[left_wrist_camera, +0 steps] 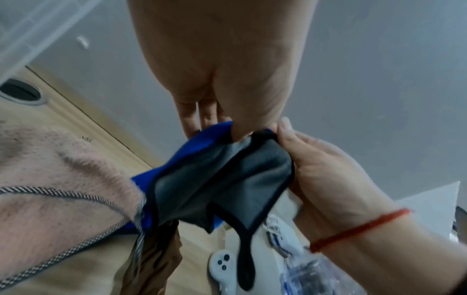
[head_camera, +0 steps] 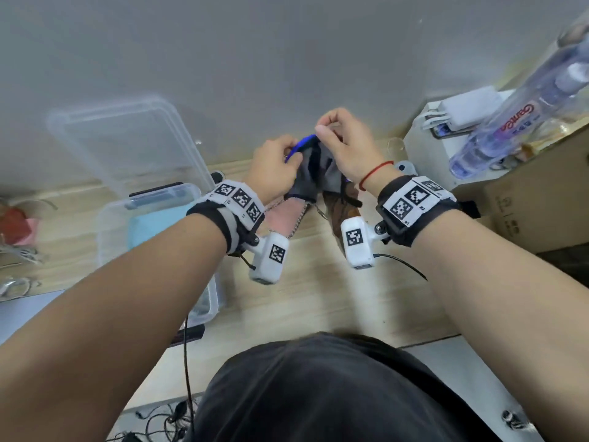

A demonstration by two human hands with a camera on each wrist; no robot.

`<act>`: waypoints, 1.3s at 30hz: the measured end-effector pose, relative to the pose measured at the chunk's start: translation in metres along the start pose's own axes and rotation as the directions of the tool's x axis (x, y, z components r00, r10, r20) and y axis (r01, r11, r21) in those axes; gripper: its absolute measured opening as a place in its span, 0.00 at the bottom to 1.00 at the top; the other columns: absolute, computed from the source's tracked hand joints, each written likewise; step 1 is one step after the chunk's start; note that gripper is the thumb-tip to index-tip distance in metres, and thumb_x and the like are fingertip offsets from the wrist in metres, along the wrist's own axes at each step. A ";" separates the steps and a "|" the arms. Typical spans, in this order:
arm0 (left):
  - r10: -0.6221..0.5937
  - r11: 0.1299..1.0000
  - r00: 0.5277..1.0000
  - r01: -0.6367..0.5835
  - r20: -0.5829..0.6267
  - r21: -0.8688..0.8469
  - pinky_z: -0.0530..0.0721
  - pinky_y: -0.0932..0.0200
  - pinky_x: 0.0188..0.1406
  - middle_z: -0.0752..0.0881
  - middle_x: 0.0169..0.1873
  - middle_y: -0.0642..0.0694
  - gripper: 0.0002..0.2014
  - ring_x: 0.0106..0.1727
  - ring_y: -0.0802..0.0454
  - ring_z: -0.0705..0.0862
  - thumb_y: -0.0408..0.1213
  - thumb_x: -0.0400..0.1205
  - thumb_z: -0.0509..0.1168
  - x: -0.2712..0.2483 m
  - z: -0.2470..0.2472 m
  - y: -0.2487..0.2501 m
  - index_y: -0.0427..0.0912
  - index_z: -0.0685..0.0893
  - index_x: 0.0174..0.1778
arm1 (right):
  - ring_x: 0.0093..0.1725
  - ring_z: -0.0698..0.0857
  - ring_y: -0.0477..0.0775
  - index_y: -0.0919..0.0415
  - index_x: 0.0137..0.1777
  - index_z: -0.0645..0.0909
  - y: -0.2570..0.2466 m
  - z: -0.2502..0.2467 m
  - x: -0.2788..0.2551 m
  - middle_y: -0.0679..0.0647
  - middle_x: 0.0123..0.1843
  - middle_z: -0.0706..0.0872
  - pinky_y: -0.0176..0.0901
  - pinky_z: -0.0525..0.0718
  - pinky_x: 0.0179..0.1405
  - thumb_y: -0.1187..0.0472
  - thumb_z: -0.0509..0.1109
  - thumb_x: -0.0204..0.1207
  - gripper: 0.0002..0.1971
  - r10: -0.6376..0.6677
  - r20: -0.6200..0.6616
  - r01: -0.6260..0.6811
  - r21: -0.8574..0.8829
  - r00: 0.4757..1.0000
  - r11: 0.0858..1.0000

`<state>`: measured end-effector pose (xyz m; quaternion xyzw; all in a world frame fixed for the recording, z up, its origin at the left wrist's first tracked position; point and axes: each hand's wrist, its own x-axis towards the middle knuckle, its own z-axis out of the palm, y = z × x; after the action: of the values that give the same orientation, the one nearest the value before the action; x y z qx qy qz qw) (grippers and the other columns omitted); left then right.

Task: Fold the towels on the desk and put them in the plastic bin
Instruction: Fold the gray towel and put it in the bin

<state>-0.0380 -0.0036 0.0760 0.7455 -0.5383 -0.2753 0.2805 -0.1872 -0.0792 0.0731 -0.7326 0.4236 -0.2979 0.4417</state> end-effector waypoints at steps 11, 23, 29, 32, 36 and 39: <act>0.117 0.988 0.988 -0.105 -0.098 0.115 0.68 0.67 0.43 0.82 0.42 0.52 0.13 0.44 0.54 0.78 0.42 0.76 0.73 -0.051 -0.054 0.019 0.46 0.81 0.54 | 0.40 0.78 0.55 0.54 0.37 0.85 -0.014 -0.031 -0.040 0.53 0.36 0.80 0.44 0.71 0.39 0.48 0.75 0.74 0.12 -0.011 0.133 0.076 -0.490 0.991 0.868; 0.129 0.943 0.982 -0.164 0.134 0.289 0.79 0.59 0.44 0.87 0.36 0.50 0.08 0.39 0.51 0.83 0.35 0.73 0.78 -0.140 -0.088 -0.033 0.47 0.89 0.46 | 0.26 0.73 0.45 0.58 0.28 0.78 -0.019 -0.036 -0.151 0.49 0.23 0.75 0.42 0.71 0.30 0.39 0.78 0.68 0.23 0.154 0.060 -0.123 -0.358 0.986 0.925; 0.135 0.966 0.953 -0.187 0.271 0.176 0.76 0.58 0.38 0.86 0.31 0.43 0.11 0.33 0.54 0.76 0.41 0.82 0.69 -0.188 -0.066 -0.074 0.39 0.87 0.37 | 0.34 0.77 0.51 0.63 0.40 0.85 0.004 -0.027 -0.223 0.54 0.32 0.82 0.43 0.72 0.36 0.51 0.77 0.75 0.14 0.278 0.177 -0.182 -0.423 0.944 0.888; 0.079 0.987 0.962 -0.111 0.261 0.112 0.73 0.57 0.36 0.84 0.31 0.40 0.13 0.33 0.53 0.74 0.43 0.82 0.70 -0.204 -0.060 -0.083 0.36 0.89 0.40 | 0.41 0.81 0.52 0.54 0.41 0.83 0.007 -0.023 -0.239 0.55 0.40 0.85 0.44 0.77 0.46 0.59 0.75 0.77 0.05 0.303 0.172 -0.239 -0.315 0.937 0.919; 0.029 0.999 0.985 -0.026 0.171 -0.020 0.80 0.61 0.44 0.90 0.38 0.50 0.10 0.37 0.60 0.81 0.46 0.80 0.70 -0.206 -0.066 -0.087 0.45 0.92 0.49 | 0.30 0.75 0.42 0.52 0.34 0.76 -0.004 -0.023 -0.238 0.49 0.32 0.79 0.26 0.73 0.33 0.62 0.74 0.78 0.13 0.280 0.037 -0.268 -0.186 0.959 0.945; -0.034 0.994 0.998 0.040 0.052 -0.104 0.72 0.64 0.31 0.76 0.25 0.51 0.19 0.26 0.61 0.70 0.50 0.83 0.65 -0.200 -0.074 -0.079 0.37 0.87 0.37 | 0.27 0.77 0.32 0.52 0.35 0.76 -0.017 -0.027 -0.225 0.47 0.33 0.81 0.24 0.75 0.33 0.60 0.73 0.79 0.12 0.187 -0.062 -0.192 -0.088 0.980 0.977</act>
<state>0.0123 0.2177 0.0923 0.7325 -0.5160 -0.3268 0.3005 -0.3075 0.1133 0.0860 -0.7004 0.5169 -0.2537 0.4218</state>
